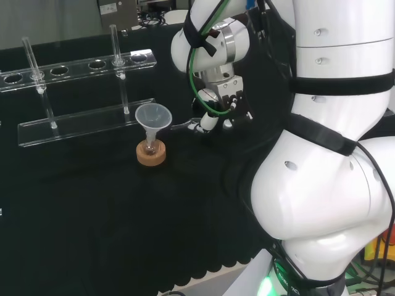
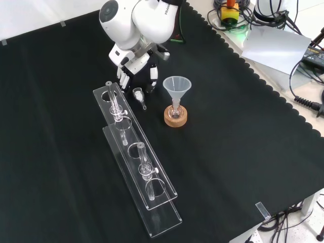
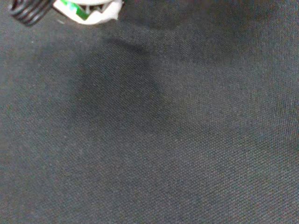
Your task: Pick up the weighing funnel.
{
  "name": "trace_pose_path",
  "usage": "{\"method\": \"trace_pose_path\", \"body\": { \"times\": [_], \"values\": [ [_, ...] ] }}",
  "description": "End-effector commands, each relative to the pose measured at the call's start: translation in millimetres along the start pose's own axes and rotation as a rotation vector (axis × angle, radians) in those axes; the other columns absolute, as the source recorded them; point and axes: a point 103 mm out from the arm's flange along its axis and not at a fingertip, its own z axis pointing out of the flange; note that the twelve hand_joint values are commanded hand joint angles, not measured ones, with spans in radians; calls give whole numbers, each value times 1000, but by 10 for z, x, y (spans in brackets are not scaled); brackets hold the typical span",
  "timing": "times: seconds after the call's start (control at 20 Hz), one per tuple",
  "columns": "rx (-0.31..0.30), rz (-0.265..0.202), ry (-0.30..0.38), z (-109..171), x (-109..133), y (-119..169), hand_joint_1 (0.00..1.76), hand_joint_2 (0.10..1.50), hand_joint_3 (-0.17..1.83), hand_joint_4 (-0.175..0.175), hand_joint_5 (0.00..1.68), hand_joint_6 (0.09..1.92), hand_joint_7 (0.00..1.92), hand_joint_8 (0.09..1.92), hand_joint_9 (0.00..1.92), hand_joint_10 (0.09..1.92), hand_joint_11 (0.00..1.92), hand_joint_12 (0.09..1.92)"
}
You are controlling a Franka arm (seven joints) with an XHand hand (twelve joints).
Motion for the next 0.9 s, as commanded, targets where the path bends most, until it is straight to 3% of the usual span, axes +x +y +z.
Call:
{"method": "trace_pose_path", "body": {
  "times": [0.05, 0.9],
  "values": [
    [-1, 6, 5, 26, -4, 17, 847, 667, 604, -61, 592, 98, 618, 696, 994, 380, 768, 1094],
    [-7, 8, -14, 54, 83, 102, 850, 669, 607, -63, 601, 114, 629, 705, 998, 389, 765, 1100]
  ]
}}
